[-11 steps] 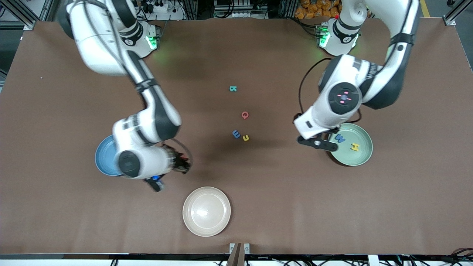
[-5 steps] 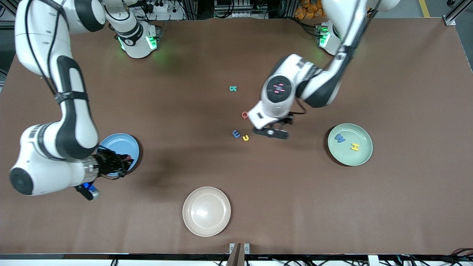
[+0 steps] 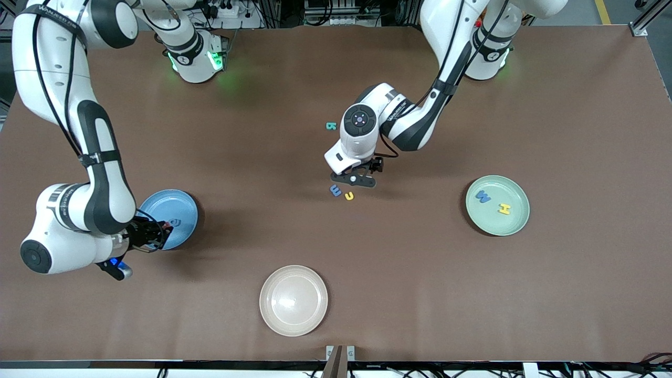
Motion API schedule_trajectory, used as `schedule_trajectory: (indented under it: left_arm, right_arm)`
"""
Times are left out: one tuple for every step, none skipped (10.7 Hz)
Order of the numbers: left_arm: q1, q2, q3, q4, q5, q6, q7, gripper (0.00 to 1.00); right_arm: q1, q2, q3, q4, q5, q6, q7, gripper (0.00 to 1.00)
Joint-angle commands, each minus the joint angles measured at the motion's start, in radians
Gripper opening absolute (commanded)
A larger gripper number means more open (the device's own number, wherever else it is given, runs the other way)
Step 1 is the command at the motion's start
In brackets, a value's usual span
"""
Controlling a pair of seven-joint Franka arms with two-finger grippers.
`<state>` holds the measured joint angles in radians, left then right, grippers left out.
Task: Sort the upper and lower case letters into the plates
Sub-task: 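Carry the pink m to the blue plate while the left gripper reaches letters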
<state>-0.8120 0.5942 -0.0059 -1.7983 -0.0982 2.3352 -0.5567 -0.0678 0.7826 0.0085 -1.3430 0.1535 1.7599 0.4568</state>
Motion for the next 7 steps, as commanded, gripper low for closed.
schedule_trajectory:
  left_arm:
    - [-0.029,-0.024,0.007,-0.111,-0.031,0.132,-0.012,1.00]
    - [-0.041,-0.024,0.006,-0.125,-0.031,0.154,-0.015,1.00]
    - [-0.045,-0.024,0.006,-0.127,-0.029,0.156,-0.032,1.00]
    - [-0.052,-0.021,0.006,-0.125,-0.031,0.156,-0.037,1.00]
    - [-0.053,-0.016,0.004,-0.122,-0.029,0.156,-0.037,1.00]
    - [-0.058,-0.004,0.004,-0.115,-0.029,0.157,-0.037,0.99]
    - [-0.059,0.004,0.003,-0.113,-0.028,0.170,-0.037,0.94]
  right_arm:
    - [-0.030,-0.112,0.016,-0.213,-0.014,0.129,-0.050,0.00]
    - [-0.038,-0.120,0.016,-0.240,-0.012,0.151,-0.088,0.00]
    - [-0.046,-0.120,0.018,-0.246,-0.012,0.151,-0.098,0.00]
    - [-0.046,-0.120,0.016,-0.255,-0.012,0.154,-0.098,0.00]
    - [-0.047,-0.120,0.016,-0.258,-0.012,0.156,-0.098,0.00]
    - [-0.049,-0.120,0.016,-0.260,-0.012,0.156,-0.098,0.00]
    - [-0.049,-0.118,0.016,-0.266,-0.012,0.158,-0.098,0.09]
